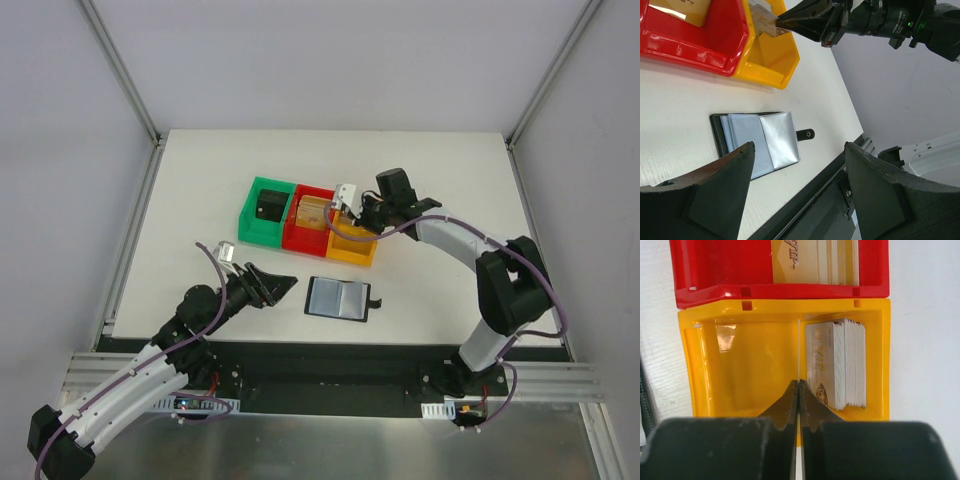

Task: Take the credit cards out of the card holder
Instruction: Place the credit card in the storage box.

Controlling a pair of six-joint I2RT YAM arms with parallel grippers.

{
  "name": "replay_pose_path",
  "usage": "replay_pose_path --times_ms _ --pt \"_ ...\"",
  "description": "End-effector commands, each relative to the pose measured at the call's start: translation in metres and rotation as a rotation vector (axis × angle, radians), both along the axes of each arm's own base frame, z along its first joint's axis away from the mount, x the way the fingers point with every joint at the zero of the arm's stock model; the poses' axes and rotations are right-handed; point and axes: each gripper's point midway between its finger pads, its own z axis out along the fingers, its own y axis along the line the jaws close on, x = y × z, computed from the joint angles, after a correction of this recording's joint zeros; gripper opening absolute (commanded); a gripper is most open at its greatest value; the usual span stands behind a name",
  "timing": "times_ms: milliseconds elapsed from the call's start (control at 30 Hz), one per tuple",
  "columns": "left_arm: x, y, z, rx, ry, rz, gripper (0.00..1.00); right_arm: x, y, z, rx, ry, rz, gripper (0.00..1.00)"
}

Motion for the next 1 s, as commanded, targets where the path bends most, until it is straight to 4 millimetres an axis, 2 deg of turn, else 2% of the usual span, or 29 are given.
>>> replay_pose_path --times_ms 0,567,967 --pt "0.003 0.002 0.003 0.012 -0.019 0.006 0.71 0.011 0.007 0.001 -0.002 -0.057 0.032 0.0" --pt "0.004 0.002 -0.009 0.028 0.008 0.014 0.71 0.011 0.006 -0.031 -0.043 -0.037 0.029 0.0" --pt "0.005 0.003 -0.013 0.032 0.017 0.024 0.71 0.016 0.003 -0.036 -0.071 -0.038 0.006 0.0"
